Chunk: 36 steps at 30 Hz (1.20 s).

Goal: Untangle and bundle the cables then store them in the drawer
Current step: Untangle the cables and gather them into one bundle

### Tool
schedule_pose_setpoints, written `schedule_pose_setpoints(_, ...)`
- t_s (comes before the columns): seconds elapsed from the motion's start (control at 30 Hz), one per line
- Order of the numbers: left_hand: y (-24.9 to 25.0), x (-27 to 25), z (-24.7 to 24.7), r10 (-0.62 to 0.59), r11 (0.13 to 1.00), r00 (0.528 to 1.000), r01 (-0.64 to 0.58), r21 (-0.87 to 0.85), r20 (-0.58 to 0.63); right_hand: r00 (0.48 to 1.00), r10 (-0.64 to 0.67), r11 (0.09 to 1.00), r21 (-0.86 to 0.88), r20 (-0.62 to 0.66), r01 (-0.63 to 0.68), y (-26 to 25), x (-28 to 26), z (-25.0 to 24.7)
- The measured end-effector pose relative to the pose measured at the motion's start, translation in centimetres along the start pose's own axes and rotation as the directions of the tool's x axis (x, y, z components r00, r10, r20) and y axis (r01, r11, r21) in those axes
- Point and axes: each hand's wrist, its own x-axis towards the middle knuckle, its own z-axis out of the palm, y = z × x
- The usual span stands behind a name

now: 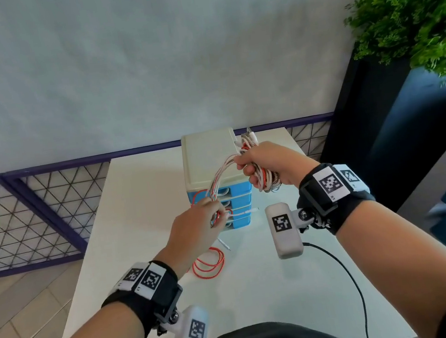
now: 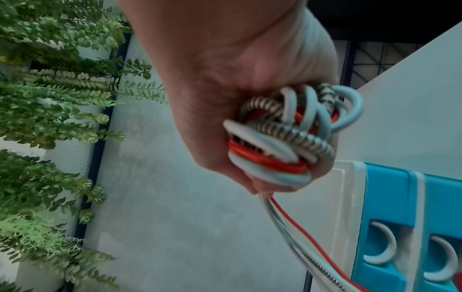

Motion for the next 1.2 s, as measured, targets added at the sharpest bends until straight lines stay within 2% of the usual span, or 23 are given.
schedule_pose_setpoints(0.1, -0.4, -0.1, -0.2, -0.003, 0.995, 0.998, -0.004, -0.099, -0.065, 1.000, -0.001, 1.000, 0.021, 0.005, 0.001, 0.0, 0.0, -0.1)
schedule_pose_setpoints(0.23, -0.1, 0.5, -0.4, -0.145, 0.946, 0.981, 0.099, -0.308, -0.129, 0.999, -0.005, 0.998, 0.055, 0.031, 0.003, -0.2, 0.1, 0.3)
schedule_pose_setpoints(0.37, -0.1, 1.2, -0.2, -0.207, 0.946, 0.970, 0.166, -0.280, -0.127, 0.999, -0.003, 0.998, 0.057, 0.048, 0.000, -0.3, 0.3, 0.6)
schedule_pose_setpoints(0.5, 0.5, 1.7, -0.2, -0.193, 0.975, 0.973, 0.176, -0.136, -0.126, 0.998, 0.005, 0.998, 0.063, 0.061, -0.009, -0.1, 0.4, 0.7)
schedule_pose_setpoints(0.67, 1.1, 2.2, -0.1, -0.283, 0.959, 0.957, 0.282, -0.024, -0.063, 0.997, 0.016, 0.993, 0.116, 0.075, -0.025, 0.1, 0.5, 0.9)
schedule_pose_setpoints(0.83, 1.3, 2.3, 0.2, -0.333, 0.935, 0.939, 0.317, -0.158, -0.085, 0.997, 0.013, 0.988, 0.152, 0.079, -0.025, 0.0, 0.6, 1.1)
schedule_pose_setpoints(0.97, 1.4, 2.3, 0.1, -0.319, 0.913, 0.938, 0.267, -0.309, -0.133, 0.997, 0.000, 0.987, 0.157, 0.082, -0.013, -0.1, 0.6, 1.0)
schedule_pose_setpoints(1.1, 1.5, 2.6, 0.3, -0.235, 0.899, 0.971, 0.204, -0.387, -0.034, 0.998, -0.006, 0.993, 0.115, 0.055, 0.000, -0.1, 0.6, 1.0)
schedule_pose_setpoints(1.2, 1.2, 2.6, 0.2, -0.182, 0.912, 0.983, 0.174, -0.370, 0.014, 0.999, -0.007, 0.998, 0.064, 0.033, 0.004, 0.2, 0.5, 0.9)
